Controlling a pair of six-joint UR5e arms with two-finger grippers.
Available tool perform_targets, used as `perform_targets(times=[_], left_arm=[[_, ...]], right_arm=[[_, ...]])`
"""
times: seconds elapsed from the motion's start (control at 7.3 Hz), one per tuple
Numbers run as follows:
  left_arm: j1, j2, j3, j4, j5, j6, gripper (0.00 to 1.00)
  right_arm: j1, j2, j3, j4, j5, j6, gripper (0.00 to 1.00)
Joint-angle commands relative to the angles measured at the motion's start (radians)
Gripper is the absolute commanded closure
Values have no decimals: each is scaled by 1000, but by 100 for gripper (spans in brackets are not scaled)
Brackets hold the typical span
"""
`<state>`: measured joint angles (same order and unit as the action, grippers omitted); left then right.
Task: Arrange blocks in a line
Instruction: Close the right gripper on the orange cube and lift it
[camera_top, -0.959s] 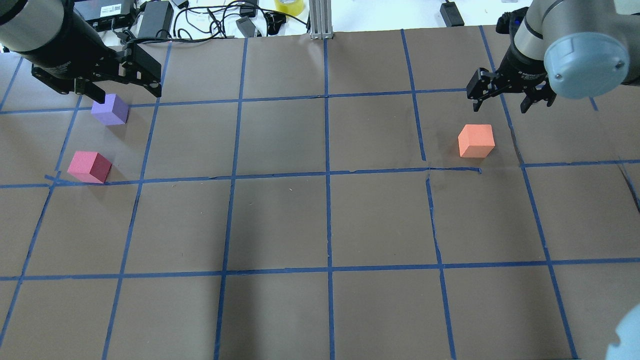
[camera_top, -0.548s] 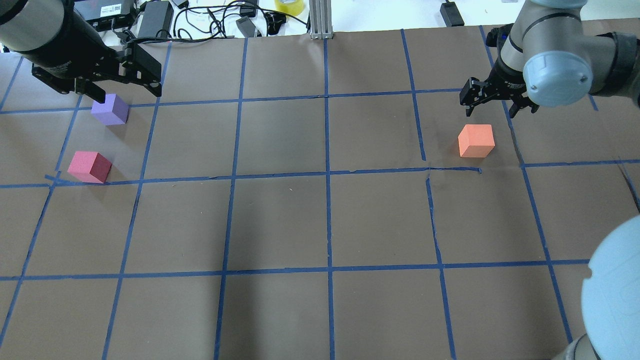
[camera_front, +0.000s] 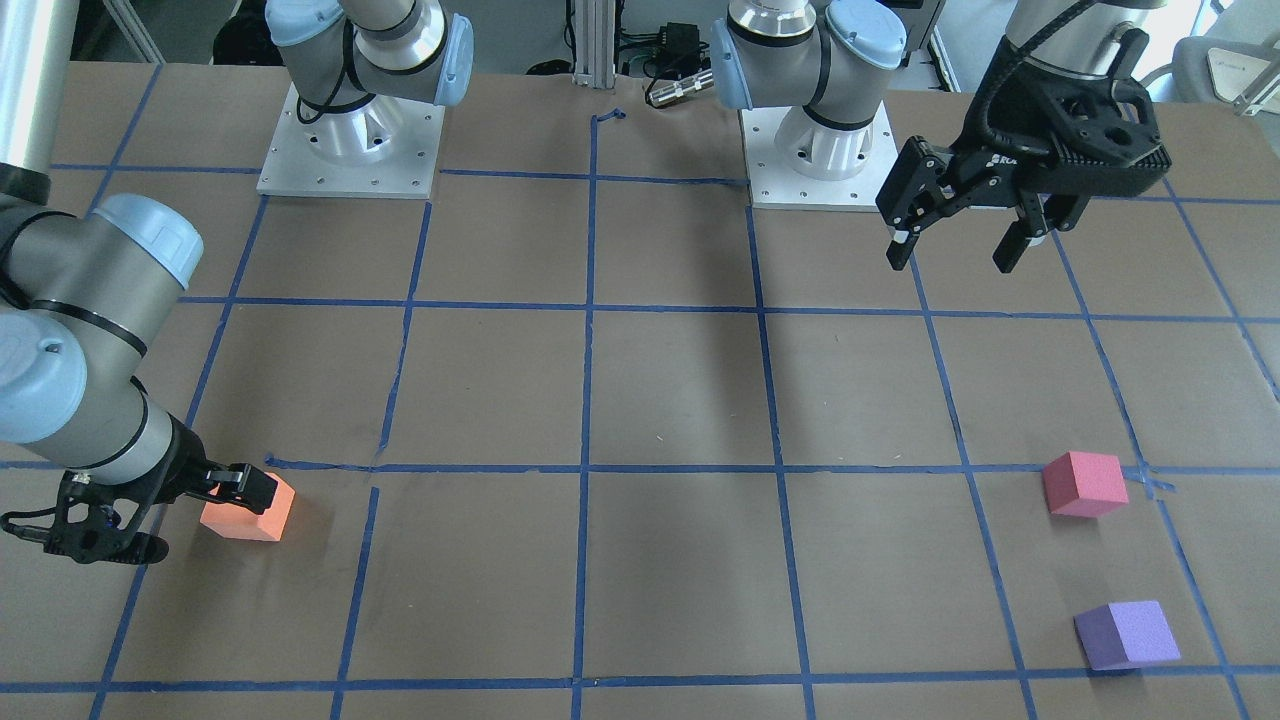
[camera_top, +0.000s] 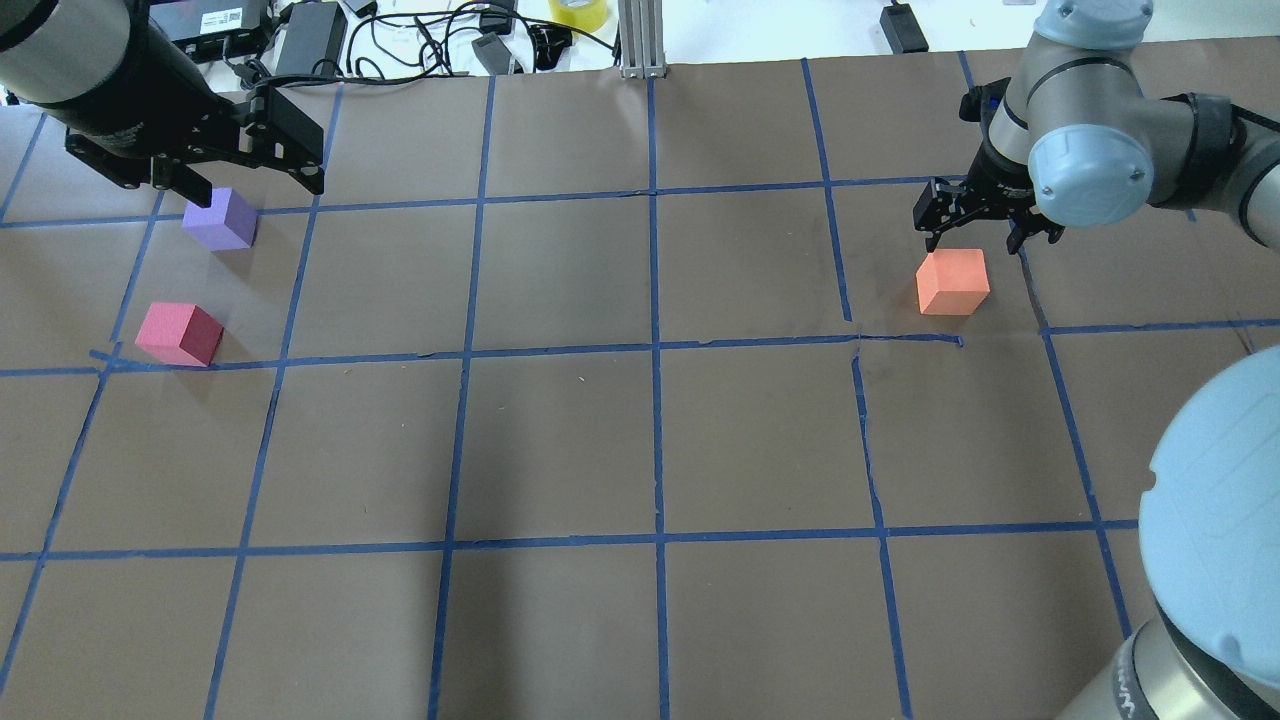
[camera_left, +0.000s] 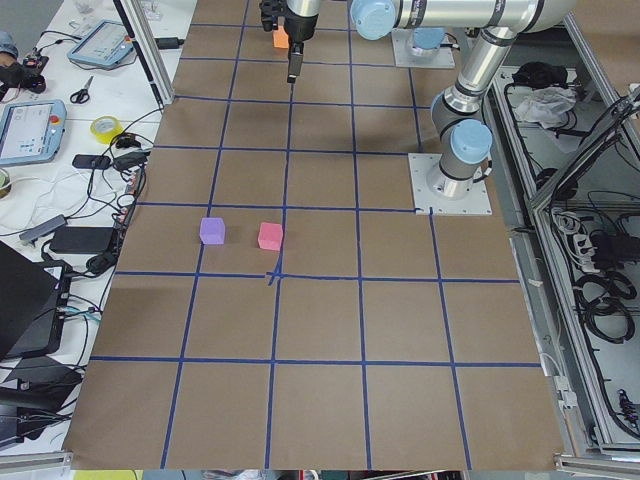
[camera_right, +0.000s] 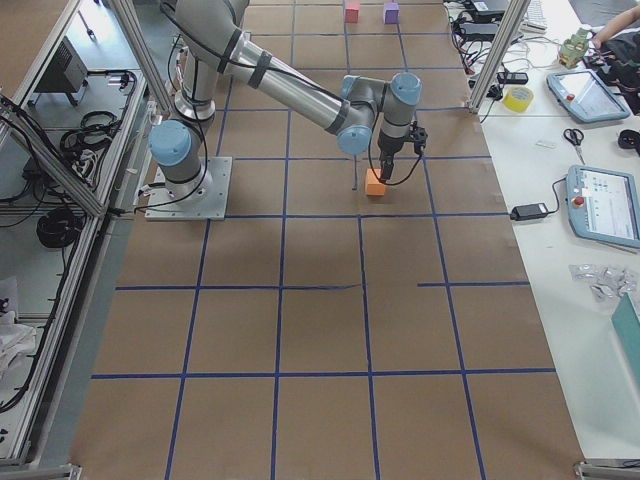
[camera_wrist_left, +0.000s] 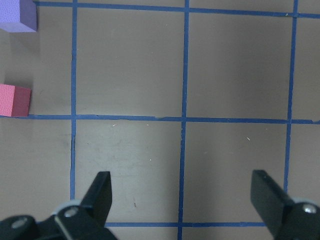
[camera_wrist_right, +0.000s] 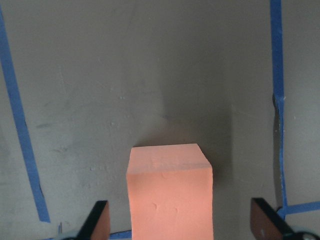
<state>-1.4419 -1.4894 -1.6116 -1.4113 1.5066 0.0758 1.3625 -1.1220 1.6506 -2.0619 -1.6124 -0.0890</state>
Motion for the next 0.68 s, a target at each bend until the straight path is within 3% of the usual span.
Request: perform_targets(times=[0.0, 0.55], left_arm=[[0, -3, -1, 0, 1, 1, 0], [0, 1, -1, -2, 1, 1, 0]], right_arm=[[-8, 36, 0, -1, 2, 2, 0], [-8, 45, 0, -1, 23, 3, 0]])
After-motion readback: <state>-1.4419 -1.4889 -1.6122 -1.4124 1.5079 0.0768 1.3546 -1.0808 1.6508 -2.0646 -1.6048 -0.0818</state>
